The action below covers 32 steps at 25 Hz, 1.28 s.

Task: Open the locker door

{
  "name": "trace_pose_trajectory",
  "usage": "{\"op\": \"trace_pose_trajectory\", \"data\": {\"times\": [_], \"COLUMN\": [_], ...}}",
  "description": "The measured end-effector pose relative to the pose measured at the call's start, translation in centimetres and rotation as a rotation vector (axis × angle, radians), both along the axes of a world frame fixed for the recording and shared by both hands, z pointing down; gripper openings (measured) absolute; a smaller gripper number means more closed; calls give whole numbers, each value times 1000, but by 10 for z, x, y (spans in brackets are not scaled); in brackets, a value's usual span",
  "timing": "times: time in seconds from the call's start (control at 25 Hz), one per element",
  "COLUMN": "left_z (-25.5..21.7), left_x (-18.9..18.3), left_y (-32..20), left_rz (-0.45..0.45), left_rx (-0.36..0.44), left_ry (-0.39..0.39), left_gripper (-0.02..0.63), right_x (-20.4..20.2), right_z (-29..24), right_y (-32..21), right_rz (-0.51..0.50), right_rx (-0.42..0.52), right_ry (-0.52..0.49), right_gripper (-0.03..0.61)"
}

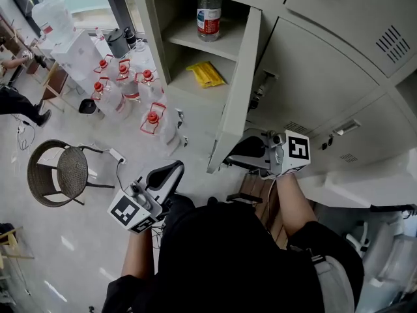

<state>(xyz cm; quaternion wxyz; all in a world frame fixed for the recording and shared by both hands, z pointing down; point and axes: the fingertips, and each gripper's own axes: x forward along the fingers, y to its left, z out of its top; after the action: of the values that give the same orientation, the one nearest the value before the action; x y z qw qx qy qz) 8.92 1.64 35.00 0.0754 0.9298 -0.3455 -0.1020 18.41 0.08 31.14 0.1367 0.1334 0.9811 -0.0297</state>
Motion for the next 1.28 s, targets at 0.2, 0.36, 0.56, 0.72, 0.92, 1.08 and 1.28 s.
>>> {"op": "trace_pose_trajectory", "data": {"times": [0.2,0.36,0.56,0.72,0.92,1.08,1.28], "left_z": [-1,4,10,7,0,3,6], "left_x": [6,19,38,50,57,60,61], "left_y": [7,10,13,10,7,7,7], "left_rz": [-22,-19,11,36,48,50,48], "left_rx": [-11,-23,-35,-28,-15,-22,-31], "left_ry": [9,18,2,-4,5,9,17], "left_gripper": [15,15,15,15,15,15,15], "right_x": [14,26,38,48,58,65,66], "right_z": [0,1,-1,0,0,3,0], "right_y": [1,2,3,3,2,0,1], "right_rz": [-47,-66,-76,-86,-108,-123,-141], "right_rx": [-20,-7,-16,-18,-14,-6,-10], "right_ry": [-14,-9,-11,-3,3,14,31], "right_gripper": [28,28,29,31,31,31,31]}}
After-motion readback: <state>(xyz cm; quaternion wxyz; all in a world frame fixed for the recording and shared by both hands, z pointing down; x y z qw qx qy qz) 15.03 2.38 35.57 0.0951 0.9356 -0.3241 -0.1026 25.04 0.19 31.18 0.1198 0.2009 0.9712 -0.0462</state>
